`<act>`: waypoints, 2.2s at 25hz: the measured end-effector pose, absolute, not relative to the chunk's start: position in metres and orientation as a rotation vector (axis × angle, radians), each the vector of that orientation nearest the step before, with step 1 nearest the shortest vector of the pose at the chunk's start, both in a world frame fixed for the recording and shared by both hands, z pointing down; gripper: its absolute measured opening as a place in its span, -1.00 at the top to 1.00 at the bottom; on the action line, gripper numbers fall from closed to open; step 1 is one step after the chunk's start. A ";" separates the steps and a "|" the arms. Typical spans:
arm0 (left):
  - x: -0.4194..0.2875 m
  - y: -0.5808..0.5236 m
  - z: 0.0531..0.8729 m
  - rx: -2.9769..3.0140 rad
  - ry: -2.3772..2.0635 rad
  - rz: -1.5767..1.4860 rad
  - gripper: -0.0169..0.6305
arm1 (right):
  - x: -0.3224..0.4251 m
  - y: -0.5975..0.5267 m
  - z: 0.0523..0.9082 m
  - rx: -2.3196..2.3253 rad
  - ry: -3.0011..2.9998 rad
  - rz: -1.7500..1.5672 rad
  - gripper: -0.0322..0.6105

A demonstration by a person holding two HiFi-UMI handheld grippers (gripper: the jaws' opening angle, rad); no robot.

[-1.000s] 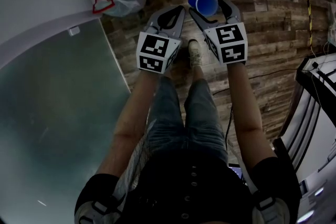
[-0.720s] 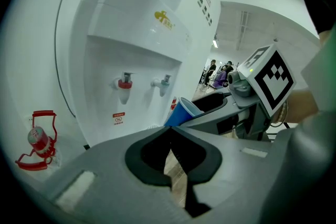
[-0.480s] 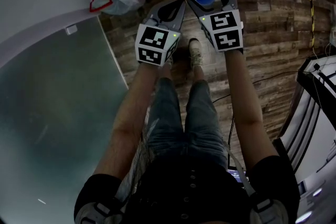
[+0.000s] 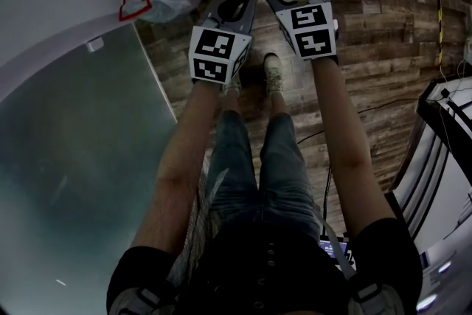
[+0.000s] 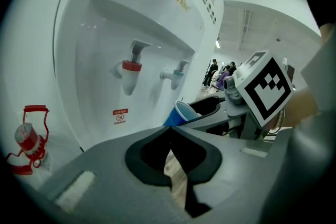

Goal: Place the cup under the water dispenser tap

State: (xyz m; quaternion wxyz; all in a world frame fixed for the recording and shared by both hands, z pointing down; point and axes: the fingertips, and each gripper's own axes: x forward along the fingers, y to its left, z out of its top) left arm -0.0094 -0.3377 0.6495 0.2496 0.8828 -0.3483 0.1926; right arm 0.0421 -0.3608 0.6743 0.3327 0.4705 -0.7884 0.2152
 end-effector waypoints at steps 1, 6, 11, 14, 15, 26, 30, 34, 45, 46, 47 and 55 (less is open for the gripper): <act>-0.008 -0.338 0.652 2.405 -0.940 0.521 0.96 | 0.042 -0.363 0.678 1.227 -2.056 0.563 -0.23; -0.003 -0.343 0.663 2.418 -0.908 0.516 0.96 | 0.042 -0.374 0.696 1.211 -2.037 0.576 -0.23; 0.003 -0.353 0.668 2.416 -0.910 0.514 0.96 | 0.043 -0.385 0.706 1.208 -2.051 0.573 -0.23; 0.005 -0.357 0.672 2.415 -0.907 0.523 0.96 | 0.040 -0.391 0.712 1.203 -2.056 0.571 -0.23; 0.005 -0.359 0.673 2.413 -0.904 0.523 0.96 | 0.039 -0.393 0.713 1.206 -2.058 0.572 -0.23; 0.004 -0.363 0.681 2.410 -0.888 0.516 0.95 | 0.047 -0.411 0.733 1.250 -2.006 0.543 -0.23; 0.002 -0.362 0.686 2.395 -0.880 0.530 0.95 | 0.048 -0.414 0.739 1.247 -2.003 0.542 -0.23; 0.000 -0.363 0.686 2.389 -0.883 0.525 0.96 | 0.048 -0.414 0.747 1.234 -1.993 0.557 -0.23; -0.005 -0.358 0.686 2.365 -0.901 0.521 0.95 | 0.047 -0.420 0.748 1.250 -1.995 0.575 -0.23; -0.006 -0.359 0.686 2.366 -0.905 0.518 0.95 | 0.048 -0.420 0.748 1.257 -1.992 0.573 -0.23; -0.007 -0.360 0.685 2.366 -0.910 0.516 0.95 | 0.048 -0.420 0.747 1.261 -1.991 0.575 -0.23; -0.008 -0.361 0.677 2.373 -0.927 0.516 0.95 | 0.042 -0.420 0.730 1.278 -2.041 0.573 -0.27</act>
